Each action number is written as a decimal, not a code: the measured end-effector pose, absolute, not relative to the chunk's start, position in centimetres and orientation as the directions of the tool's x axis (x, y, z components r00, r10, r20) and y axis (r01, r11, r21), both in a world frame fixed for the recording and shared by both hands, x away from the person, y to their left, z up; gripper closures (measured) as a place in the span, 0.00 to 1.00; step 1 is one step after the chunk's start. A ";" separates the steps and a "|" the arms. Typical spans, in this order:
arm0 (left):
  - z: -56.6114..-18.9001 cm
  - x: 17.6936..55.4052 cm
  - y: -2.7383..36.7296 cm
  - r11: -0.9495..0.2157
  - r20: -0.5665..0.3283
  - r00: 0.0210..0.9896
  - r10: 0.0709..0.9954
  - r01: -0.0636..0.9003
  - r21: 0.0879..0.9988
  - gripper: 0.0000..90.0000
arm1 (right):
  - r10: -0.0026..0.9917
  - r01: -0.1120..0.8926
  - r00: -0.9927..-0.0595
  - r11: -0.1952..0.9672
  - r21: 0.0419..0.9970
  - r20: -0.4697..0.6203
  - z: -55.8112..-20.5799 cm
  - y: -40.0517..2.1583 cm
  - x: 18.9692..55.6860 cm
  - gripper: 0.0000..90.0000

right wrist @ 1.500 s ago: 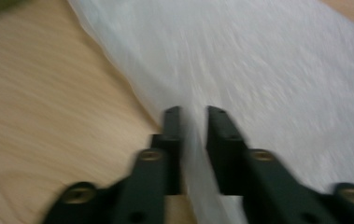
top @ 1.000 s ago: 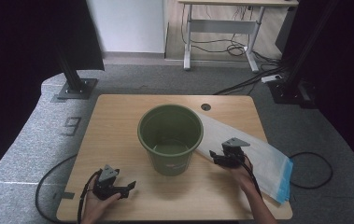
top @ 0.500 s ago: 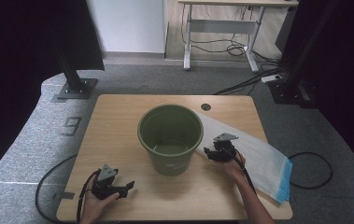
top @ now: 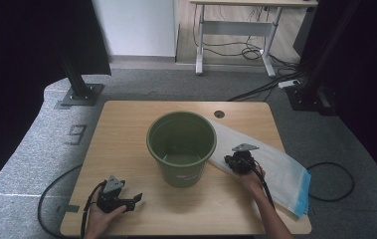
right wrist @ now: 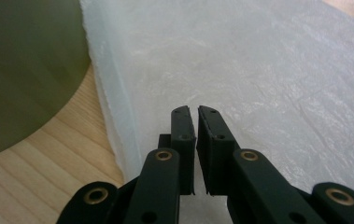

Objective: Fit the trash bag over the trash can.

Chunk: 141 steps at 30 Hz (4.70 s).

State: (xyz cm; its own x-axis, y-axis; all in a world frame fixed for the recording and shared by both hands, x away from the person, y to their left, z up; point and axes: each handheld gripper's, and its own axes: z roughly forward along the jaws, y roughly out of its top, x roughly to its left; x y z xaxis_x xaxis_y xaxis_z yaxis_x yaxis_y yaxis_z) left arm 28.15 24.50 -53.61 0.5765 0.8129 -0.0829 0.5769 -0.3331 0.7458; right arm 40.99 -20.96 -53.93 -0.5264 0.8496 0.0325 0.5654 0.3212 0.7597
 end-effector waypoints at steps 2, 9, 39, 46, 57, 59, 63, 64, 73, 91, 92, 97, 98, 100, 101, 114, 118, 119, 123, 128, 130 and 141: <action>-53.6 28.1 24.5 -0.335 -0.082 0.577 0.812 0.577 0.745 0.15 | 0.840 0.547 -0.540 0.306 0.780 0.049 -53.6 -20.6 40.8 0.73; -53.6 28.1 24.4 -0.343 -0.077 0.581 0.810 0.576 0.742 0.15 | 0.803 0.519 -0.592 0.319 0.793 0.065 -53.4 -18.4 41.3 0.56; -53.6 28.2 24.7 -0.339 -0.075 0.577 0.813 0.575 0.744 0.15 | 0.849 0.489 -0.522 0.221 0.844 0.081 -52.4 -17.5 42.6 0.99; -53.6 28.2 24.6 -0.344 -0.071 0.578 0.813 0.575 0.742 0.15 | 0.848 0.463 -0.499 0.085 0.882 0.180 -48.5 -20.2 42.2 0.99; -53.5 28.1 24.7 -0.343 -0.063 0.574 0.816 0.570 0.747 0.16 | 0.846 0.384 -0.500 0.024 0.923 0.186 -44.8 -21.5 41.0 0.99; -53.4 28.0 24.6 -0.340 -0.059 0.573 0.817 0.563 0.753 0.16 | 0.846 0.359 -0.501 0.011 0.933 0.182 -43.9 -21.9 40.7 0.99; -53.3 28.0 24.6 -0.337 -0.060 0.573 0.817 0.560 0.757 0.16 | 0.841 0.329 -0.500 -0.037 0.944 0.207 -42.3 -22.6 39.8 0.99; -53.3 28.0 24.6 -0.337 -0.060 0.573 0.817 0.560 0.757 0.16 | 0.841 0.329 -0.500 -0.037 0.944 0.207 -42.3 -22.6 39.8 0.99; -52.5 27.8 24.5 -0.289 -0.111 0.579 0.808 0.554 0.781 0.16 | 0.831 0.225 -0.521 -0.082 0.971 0.192 -37.7 -23.5 38.0 0.99; -52.3 27.7 24.4 -0.268 -0.125 0.570 0.812 0.555 0.787 0.16 | 0.734 0.049 -0.677 -0.027 0.998 0.053 -31.8 -19.9 32.5 0.99; -52.3 27.7 24.4 -0.268 -0.125 0.570 0.812 0.555 0.787 0.16 | 0.734 0.049 -0.677 -0.027 0.998 0.053 -31.8 -19.9 32.5 0.99; -52.3 27.8 24.5 -0.261 -0.131 0.566 0.814 0.558 0.788 0.16 | 0.675 0.091 -0.734 0.001 0.996 0.067 -34.8 -18.1 31.4 0.99; -52.3 27.8 24.5 -0.261 -0.131 0.566 0.814 0.558 0.788 0.16 | 0.675 0.091 -0.734 0.001 0.996 0.067 -34.8 -18.1 31.4 0.99; -52.4 27.8 24.4 -0.263 -0.130 0.566 0.814 0.559 0.786 0.16 | 0.662 0.106 -0.747 0.026 0.994 0.062 -35.7 -17.4 31.3 0.99; -52.4 27.8 24.3 -0.267 -0.127 0.566 0.815 0.561 0.784 0.16 | 0.650 0.125 -0.757 0.045 0.991 0.066 -36.4 -16.9 31.3 0.99; -52.6 27.9 24.6 -0.262 -0.131 0.559 0.819 0.567 0.781 0.16 | 0.614 0.237 -0.779 0.107 0.966 0.123 -39.9 -15.2 32.2 0.99; -52.6 27.9 24.5 -0.260 -0.133 0.558 0.819 0.568 0.781 0.16 | 0.609 0.249 -0.783 0.118 0.961 0.128 -40.3 -15.2 32.2 0.98; -52.7 27.9 24.5 -0.260 -0.133 0.558 0.819 0.568 0.781 0.16 | 0.609 0.252 -0.783 0.122 0.960 0.128 -40.5 -15.3 32.2 0.98; -52.6 27.9 24.4 -0.261 -0.132 0.558 0.820 0.568 0.781 0.16 | 0.606 0.242 -0.786 0.123 0.963 0.121 -40.6 -15.5 32.1 0.84; -52.7 27.9 24.5 -0.260 -0.132 0.557 0.820 0.569 0.780 0.16 | 0.608 0.205 -0.789 0.130 0.970 0.085 -40.6 -15.4 31.3 0.60; -52.7 27.9 24.5 -0.262 -0.131 0.557 0.820 0.569 0.780 0.16 | 0.621 0.186 -0.782 0.139 0.973 0.061 -40.6 -15.4 30.6 0.52; -52.7 27.9 24.4 -0.258 -0.134 0.555 0.821 0.570 0.780 0.16 | 0.715 0.218 -0.694 0.104 0.970 0.080 -43.2 -18.8 28.0 0.33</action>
State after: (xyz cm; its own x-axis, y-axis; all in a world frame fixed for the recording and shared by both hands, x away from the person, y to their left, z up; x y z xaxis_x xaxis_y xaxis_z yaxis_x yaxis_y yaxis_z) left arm 27.91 24.41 -52.74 0.5553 0.8208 -0.1337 0.5698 -0.2584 0.7801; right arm 28.00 -18.83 -43.15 -0.6945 0.7151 0.0795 0.2180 0.1038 0.9704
